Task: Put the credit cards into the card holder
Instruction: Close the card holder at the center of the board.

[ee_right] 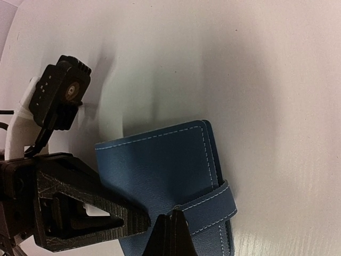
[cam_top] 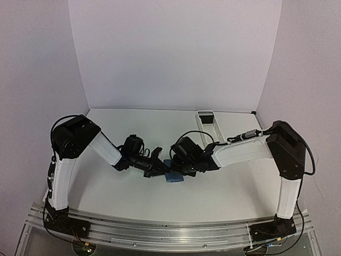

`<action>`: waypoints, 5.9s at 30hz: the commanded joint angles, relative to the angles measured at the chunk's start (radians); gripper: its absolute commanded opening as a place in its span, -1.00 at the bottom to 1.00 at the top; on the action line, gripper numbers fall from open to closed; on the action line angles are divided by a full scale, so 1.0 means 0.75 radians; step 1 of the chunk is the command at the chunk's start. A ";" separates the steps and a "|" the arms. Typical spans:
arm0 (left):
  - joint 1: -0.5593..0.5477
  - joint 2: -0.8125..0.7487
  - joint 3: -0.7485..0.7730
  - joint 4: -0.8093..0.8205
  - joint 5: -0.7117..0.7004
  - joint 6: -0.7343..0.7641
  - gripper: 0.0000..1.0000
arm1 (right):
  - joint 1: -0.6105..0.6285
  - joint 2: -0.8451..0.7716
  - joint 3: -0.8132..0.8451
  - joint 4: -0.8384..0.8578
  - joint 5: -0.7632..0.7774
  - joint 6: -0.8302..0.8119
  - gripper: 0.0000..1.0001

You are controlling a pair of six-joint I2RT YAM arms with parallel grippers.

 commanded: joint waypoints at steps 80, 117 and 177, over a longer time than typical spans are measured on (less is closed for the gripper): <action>-0.031 0.180 -0.045 -0.282 -0.096 0.015 -1.00 | -0.006 0.019 0.035 0.075 0.046 -0.072 -1.00; -0.031 0.188 -0.039 -0.277 -0.082 0.003 -1.00 | -0.006 0.016 -0.087 0.181 0.063 -0.020 -1.00; -0.031 0.194 -0.029 -0.289 -0.079 0.003 -1.00 | -0.013 -0.038 -0.028 0.093 0.073 -0.081 -1.00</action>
